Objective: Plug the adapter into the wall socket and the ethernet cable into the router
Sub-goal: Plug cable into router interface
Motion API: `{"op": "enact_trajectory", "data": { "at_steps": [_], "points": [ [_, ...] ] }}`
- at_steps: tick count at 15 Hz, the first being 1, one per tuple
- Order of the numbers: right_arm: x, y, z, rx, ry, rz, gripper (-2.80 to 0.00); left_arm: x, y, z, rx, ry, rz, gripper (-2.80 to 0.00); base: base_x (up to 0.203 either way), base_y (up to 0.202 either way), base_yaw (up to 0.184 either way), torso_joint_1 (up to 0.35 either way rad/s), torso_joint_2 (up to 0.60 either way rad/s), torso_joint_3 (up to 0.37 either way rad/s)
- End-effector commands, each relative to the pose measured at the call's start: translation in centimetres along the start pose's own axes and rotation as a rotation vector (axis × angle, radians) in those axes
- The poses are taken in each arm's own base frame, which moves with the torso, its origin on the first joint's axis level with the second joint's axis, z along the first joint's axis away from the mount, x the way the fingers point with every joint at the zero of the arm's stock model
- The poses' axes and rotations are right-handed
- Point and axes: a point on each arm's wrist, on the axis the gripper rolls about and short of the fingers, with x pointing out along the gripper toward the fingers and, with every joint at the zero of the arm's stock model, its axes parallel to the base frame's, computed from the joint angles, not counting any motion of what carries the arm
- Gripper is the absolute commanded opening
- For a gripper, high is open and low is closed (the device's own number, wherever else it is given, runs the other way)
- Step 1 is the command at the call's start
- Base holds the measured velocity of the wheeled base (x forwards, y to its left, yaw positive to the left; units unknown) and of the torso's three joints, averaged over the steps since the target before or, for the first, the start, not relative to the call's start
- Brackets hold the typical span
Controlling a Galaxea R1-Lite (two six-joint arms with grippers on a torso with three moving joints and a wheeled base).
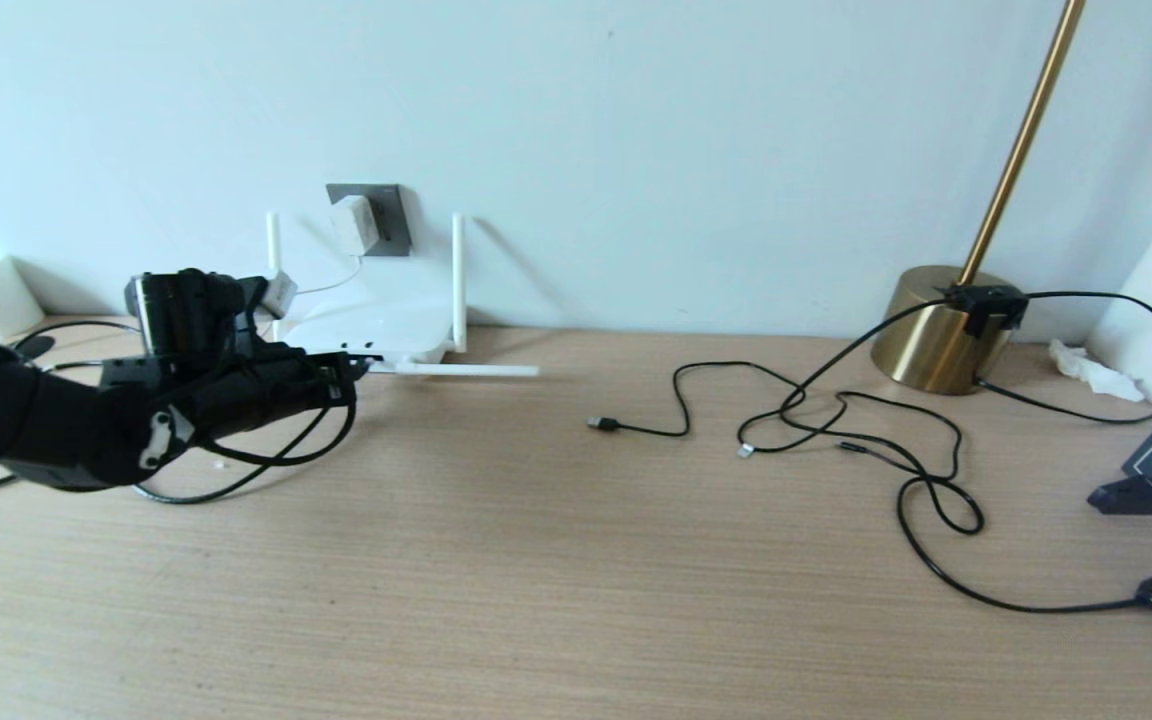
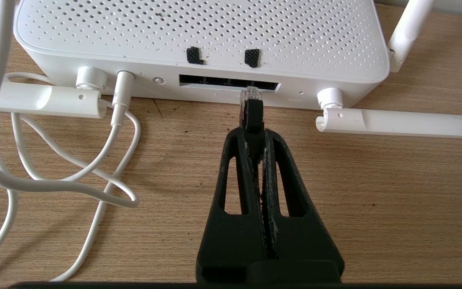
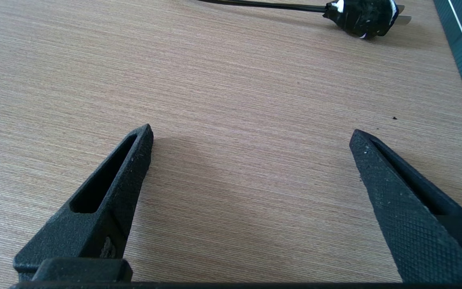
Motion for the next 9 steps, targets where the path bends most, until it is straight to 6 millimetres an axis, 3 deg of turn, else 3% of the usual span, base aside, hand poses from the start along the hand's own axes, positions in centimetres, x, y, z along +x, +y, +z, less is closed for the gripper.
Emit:
{"op": "enact_trajectory", "data": {
  "at_steps": [1, 9],
  "points": [
    [0.02, 0.01, -0.12, -0.001, 0.002, 0.002, 0.0, 0.03, -0.03, 0.01, 0.0, -0.002, -0.001, -2.8, 0.0, 0.0, 0.0, 0.0, 0.0, 0.0],
    [0.02, 0.01, -0.12, 0.0, 0.002, 0.0, 0.0, 0.38, 0.01, -0.14, -0.001, 0.002, -0.001, -2.8, 0.0, 0.0, 0.0, 0.0, 0.0, 0.0]
  ]
}}
